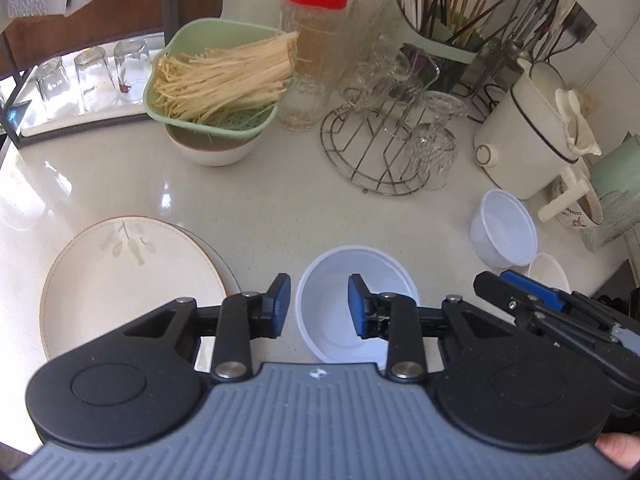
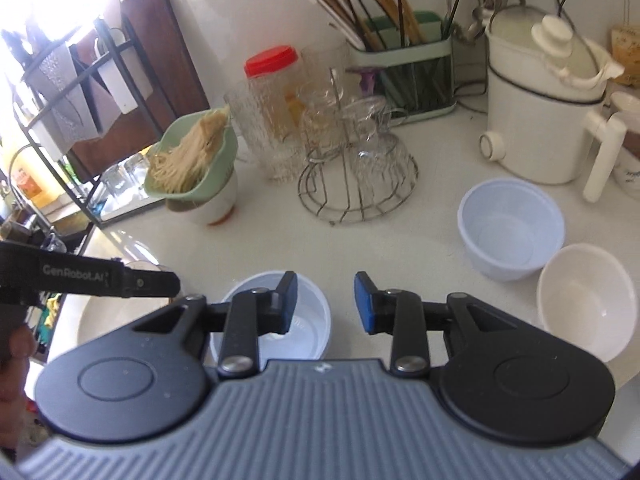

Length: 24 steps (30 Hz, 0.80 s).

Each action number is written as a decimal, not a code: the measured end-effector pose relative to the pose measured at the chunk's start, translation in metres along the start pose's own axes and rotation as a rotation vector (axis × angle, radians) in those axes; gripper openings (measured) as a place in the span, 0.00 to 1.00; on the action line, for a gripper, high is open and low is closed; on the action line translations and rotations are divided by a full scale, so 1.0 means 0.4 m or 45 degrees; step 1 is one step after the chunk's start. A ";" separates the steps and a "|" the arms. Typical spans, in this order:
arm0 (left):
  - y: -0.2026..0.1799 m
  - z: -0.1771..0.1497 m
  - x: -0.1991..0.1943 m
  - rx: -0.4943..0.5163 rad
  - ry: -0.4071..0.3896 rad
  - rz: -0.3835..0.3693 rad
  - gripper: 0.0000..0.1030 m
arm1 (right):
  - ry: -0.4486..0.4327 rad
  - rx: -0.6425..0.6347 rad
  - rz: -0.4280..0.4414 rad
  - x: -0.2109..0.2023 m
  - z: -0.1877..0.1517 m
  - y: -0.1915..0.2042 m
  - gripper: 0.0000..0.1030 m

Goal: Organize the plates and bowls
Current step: 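Lower the white plastic bowl onto the counter and open both tools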

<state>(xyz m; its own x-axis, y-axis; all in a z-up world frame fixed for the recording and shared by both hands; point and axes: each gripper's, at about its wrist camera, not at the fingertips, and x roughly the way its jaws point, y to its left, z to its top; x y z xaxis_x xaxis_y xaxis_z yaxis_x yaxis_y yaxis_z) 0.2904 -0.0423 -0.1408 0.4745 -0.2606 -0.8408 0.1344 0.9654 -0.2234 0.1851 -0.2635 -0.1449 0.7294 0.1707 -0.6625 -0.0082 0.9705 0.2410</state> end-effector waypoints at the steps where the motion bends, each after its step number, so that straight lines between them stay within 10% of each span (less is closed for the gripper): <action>1: -0.004 -0.002 -0.007 0.010 -0.009 -0.004 0.35 | -0.015 0.005 -0.001 -0.008 0.003 0.002 0.33; 24: -0.068 -0.004 -0.102 0.184 -0.125 -0.106 0.35 | -0.168 0.063 -0.192 -0.137 -0.004 0.001 0.33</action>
<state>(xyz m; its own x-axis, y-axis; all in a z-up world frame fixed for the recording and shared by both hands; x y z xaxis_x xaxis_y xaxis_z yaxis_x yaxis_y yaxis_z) 0.2660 -0.0580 -0.1013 0.5380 -0.3460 -0.7686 0.2973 0.9312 -0.2111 0.1443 -0.2722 -0.1095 0.8032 -0.0027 -0.5957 0.1388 0.9733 0.1827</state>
